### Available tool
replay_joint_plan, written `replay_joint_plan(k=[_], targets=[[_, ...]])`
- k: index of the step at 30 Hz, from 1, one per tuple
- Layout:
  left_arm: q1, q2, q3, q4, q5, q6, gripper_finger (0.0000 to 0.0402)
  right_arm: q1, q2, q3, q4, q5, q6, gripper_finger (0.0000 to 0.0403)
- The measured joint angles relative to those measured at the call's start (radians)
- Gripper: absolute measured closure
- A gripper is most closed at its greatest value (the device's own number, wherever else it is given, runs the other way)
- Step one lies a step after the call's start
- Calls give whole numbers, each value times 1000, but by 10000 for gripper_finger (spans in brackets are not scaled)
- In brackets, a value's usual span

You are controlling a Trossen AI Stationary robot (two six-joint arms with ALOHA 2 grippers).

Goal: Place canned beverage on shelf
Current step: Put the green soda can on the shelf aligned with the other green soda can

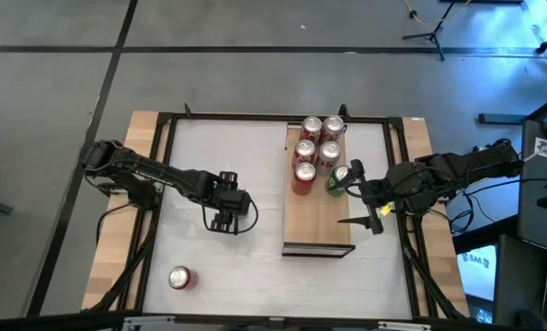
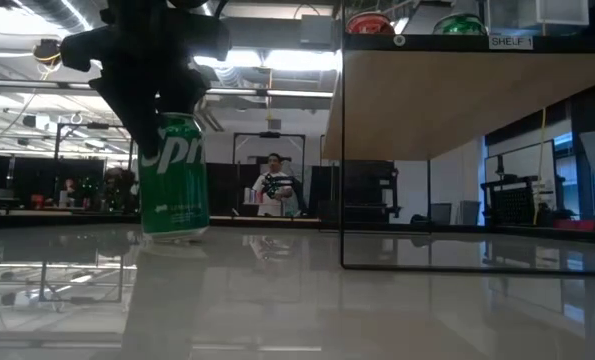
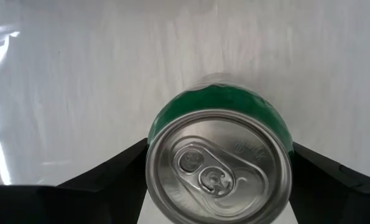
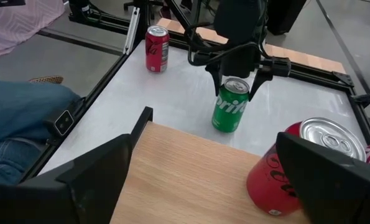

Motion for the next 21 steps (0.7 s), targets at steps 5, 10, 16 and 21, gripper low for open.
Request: replay_joint_plan(k=[5,10,16,21], targets=[[0,-1,0,0,0,-8,108,0,0,0,0,9,1,6],[0,-1,0,0,-3,-8,108,0,0,0,0,9,0,6],[0,-2,0,7,-3,-9,108,0,0,0,0,10,0,6],[0,-2,2,25,11,-9,92,0,0,0,0,10,-5,6]])
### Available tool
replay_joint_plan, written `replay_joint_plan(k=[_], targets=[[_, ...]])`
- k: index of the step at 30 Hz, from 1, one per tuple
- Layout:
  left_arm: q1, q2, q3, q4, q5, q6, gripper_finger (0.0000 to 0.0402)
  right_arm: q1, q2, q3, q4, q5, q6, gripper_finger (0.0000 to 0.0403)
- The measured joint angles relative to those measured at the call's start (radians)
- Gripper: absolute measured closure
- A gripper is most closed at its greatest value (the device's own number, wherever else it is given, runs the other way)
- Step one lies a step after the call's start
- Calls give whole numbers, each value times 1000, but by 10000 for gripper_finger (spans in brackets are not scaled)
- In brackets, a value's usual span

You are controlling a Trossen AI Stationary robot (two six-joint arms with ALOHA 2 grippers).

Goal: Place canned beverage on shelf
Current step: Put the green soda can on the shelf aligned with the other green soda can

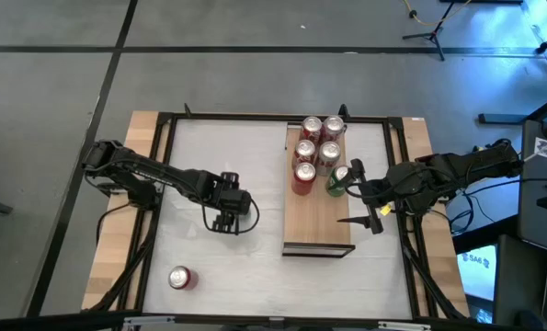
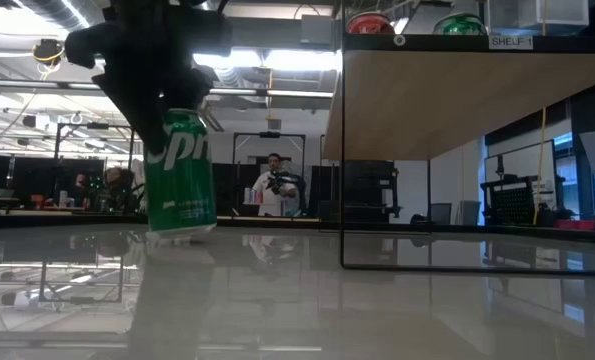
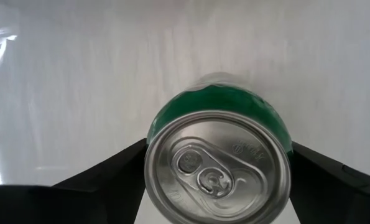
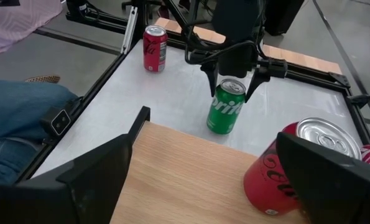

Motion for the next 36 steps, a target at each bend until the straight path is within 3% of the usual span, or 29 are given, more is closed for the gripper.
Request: replay_joint_plan(k=[15,23,36], targets=[[-1,-2,2,20,25,0,47,0,0,0,0,0,-19,6],[-3,-2,2,45,14,-4,47,0,0,0,0,0,-19,6],[-2,-13,15,48,14,-225,48,0,0,0,0,0,-19,6]])
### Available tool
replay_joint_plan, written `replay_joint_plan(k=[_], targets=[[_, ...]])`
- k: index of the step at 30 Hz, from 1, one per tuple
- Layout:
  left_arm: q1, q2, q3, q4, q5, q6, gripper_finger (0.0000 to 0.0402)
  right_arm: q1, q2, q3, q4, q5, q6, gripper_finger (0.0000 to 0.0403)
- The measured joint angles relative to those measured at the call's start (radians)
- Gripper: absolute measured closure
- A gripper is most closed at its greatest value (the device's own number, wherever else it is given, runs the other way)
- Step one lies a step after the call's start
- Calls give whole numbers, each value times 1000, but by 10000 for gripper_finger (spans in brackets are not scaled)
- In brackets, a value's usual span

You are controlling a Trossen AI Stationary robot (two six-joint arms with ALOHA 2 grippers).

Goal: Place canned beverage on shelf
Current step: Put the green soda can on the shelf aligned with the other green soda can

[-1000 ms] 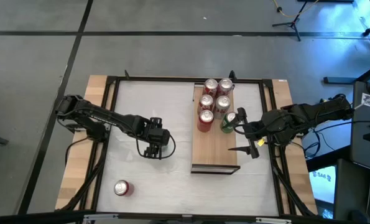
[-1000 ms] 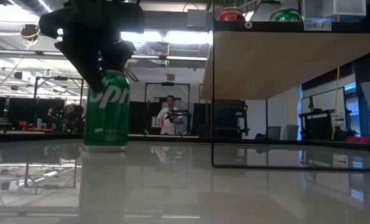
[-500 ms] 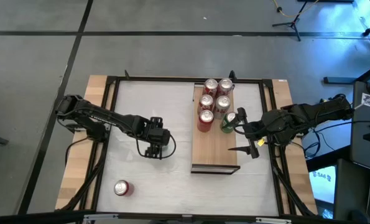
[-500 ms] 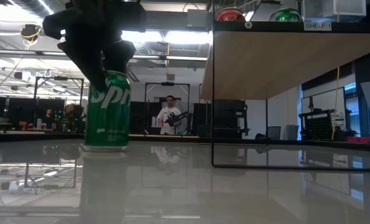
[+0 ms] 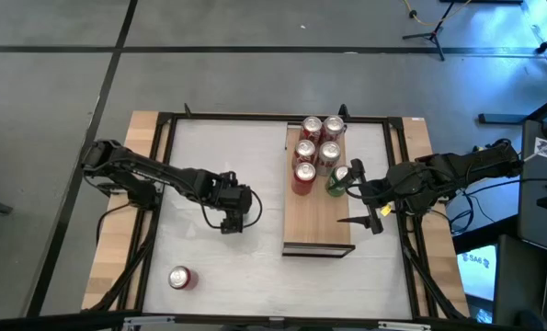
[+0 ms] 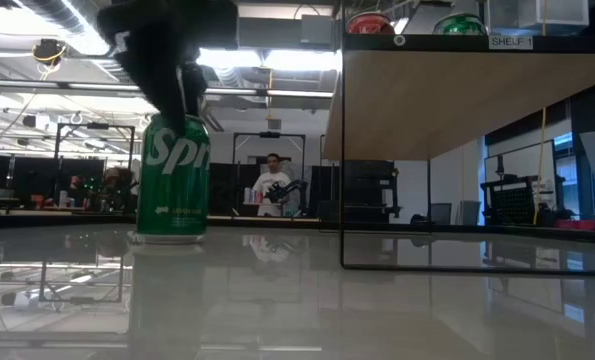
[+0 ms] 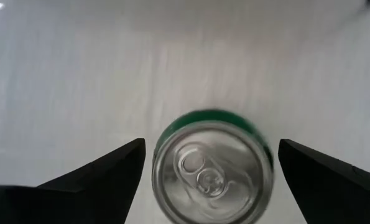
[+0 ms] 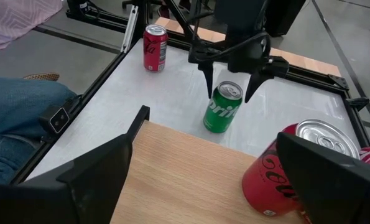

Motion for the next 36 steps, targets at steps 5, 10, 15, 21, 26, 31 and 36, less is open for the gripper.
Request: replay_joint_plan(k=[5,10,15,21,26,31,36], targets=[[0,-1,43,3,-1,-96,48,0,0,0,0,0,0,6],[0,0,59,2,-1,-223,48,0,0,0,0,0,0,6],[0,0,59,-2,-1,-296,48,0,0,0,0,0,0,6],[0,0,59,-28,-1,-294,48,0,0,0,0,0,0,6],[0,0,59,-57,-2,-400,48,0,0,0,0,0,0,6],[-1,0,59,-57,-2,-418,48,0,0,0,0,0,0,6],[-4,13,55,-52,-11,-451,48,0,0,0,-1,-1,0,6]])
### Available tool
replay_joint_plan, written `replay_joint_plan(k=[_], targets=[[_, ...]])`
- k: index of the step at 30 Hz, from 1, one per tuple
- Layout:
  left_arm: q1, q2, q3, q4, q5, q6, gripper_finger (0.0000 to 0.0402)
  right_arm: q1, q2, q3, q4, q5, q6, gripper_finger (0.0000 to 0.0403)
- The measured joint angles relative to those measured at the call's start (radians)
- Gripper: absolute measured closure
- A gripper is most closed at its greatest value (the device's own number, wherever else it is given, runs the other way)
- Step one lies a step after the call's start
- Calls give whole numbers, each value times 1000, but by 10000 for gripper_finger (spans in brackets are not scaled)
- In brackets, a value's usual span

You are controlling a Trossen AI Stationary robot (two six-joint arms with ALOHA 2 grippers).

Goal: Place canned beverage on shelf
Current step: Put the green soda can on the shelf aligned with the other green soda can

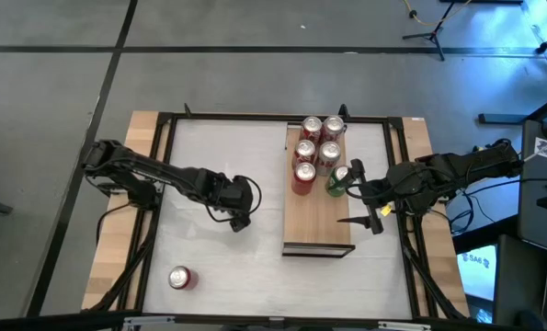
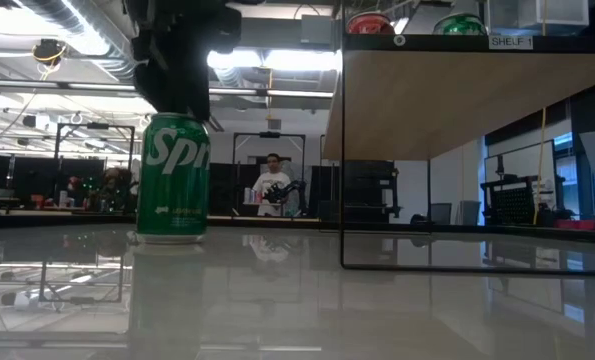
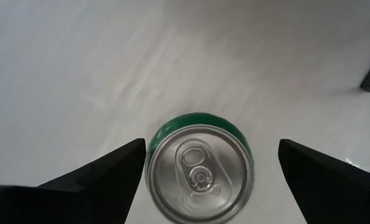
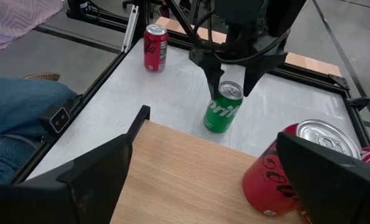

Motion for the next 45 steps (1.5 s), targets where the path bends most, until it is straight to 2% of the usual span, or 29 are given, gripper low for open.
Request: replay_joint_plan(k=[7,33,40,45], targets=[[-9,31,-32,8,6,0,48,0,0,0,-2,-1,0,6],[-11,31,-34,16,6,-4,48,0,0,0,-3,-2,0,6],[-18,30,-87,60,18,-4,48,0,0,0,-3,-2,0,6],[-17,30,-87,69,16,-4,65,0,0,0,-3,-2,0,6]])
